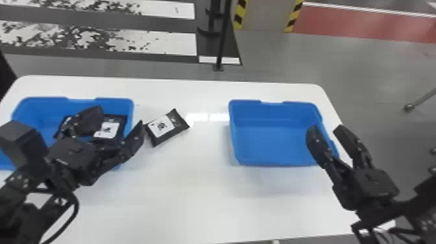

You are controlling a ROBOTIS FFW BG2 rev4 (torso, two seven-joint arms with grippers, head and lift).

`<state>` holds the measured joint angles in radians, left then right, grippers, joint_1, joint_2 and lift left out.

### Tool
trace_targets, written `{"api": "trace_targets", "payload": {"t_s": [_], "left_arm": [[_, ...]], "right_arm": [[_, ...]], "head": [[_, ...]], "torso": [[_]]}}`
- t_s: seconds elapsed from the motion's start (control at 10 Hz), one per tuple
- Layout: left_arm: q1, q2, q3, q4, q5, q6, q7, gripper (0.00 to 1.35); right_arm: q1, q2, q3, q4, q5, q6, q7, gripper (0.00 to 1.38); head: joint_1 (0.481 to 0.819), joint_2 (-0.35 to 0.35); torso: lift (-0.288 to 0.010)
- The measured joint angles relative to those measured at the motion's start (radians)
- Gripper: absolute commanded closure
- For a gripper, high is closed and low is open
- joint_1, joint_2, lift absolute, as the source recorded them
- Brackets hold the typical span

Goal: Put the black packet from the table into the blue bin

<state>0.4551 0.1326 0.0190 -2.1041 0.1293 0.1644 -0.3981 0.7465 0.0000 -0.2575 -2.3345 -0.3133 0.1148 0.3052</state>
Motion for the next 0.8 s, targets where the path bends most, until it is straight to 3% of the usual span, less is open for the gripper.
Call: {"api": "trace_targets", "payload": {"t_s": [0.5, 0.8], "left_arm": [[-0.302, -0.021, -0.136, 0.24, -0.269, 0.122, -0.082, 0.15], [-0.478, -0.029, -0.241, 0.436, -0.374, 0.192, -0.091, 0.14]], "right_arm": [[-0.009, 0.0, 0.008, 0.007, 0.001, 0.002, 0.0, 0.51], [-0.011, 0.0, 0.008, 0.007, 0.0, 0.003, 0.0, 0.51]], "head": [[0.695, -0.211], [0.695, -0.235]], "torso": [[-0.11], [-0.11]]}}
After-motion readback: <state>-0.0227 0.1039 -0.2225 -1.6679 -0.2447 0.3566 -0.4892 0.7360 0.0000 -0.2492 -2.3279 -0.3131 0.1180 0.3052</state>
